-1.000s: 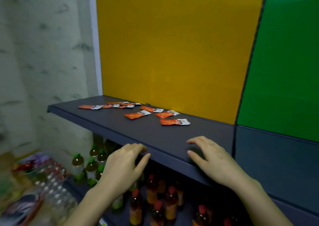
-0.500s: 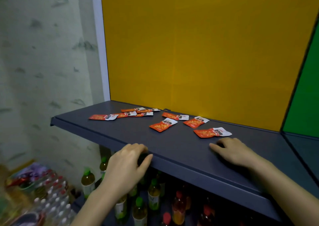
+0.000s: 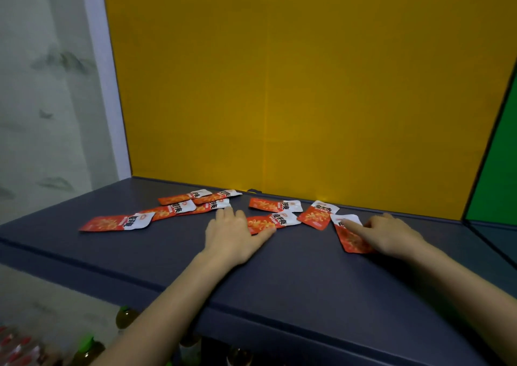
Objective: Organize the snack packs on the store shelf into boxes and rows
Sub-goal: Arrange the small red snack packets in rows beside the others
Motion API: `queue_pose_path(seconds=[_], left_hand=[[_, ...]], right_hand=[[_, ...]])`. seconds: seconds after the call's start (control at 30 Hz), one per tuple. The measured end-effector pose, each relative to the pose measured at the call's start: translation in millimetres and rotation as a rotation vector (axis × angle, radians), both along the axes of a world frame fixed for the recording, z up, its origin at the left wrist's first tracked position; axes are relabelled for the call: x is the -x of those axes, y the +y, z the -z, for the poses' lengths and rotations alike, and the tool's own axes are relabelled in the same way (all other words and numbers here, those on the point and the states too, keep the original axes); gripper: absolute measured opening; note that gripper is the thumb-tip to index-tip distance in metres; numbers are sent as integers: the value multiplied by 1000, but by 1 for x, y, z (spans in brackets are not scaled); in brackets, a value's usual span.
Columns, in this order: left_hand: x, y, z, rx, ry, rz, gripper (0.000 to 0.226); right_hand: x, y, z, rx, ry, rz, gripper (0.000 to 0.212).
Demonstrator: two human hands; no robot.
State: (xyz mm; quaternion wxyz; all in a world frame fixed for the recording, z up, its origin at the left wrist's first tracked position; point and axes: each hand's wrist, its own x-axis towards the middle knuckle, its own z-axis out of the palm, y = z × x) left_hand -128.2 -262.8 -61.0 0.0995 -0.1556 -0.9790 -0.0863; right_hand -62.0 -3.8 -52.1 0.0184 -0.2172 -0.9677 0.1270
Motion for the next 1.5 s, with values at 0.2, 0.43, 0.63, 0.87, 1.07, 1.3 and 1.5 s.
queue_pose_path(seconds=[0.2, 0.43, 0.63, 0.87, 1.07, 1.3, 1.5], left_hand=[[48, 18, -17, 105, -79, 184, 87], [76, 15, -23, -73, -425, 413, 51], [108, 18, -41, -287, -397, 531, 43], [128, 47, -23, -106, -296, 510, 52], [133, 44, -29, -217, -499, 386, 61], [120, 45, -52, -427, -741, 430, 31], [80, 105, -36, -760, -764, 458, 34]], right_hand=[[20, -9, 0, -7, 20, 162, 70], [22, -16, 0, 125, 97, 309, 55], [9, -29, 0, 226, 206, 336, 63], [4, -35, -1, 224, 242, 327, 65], [2, -34, -1, 237, 253, 313, 69], [-11, -30, 3, 273, 312, 350, 63], [-25, -16, 4, 511, 491, 366, 44]])
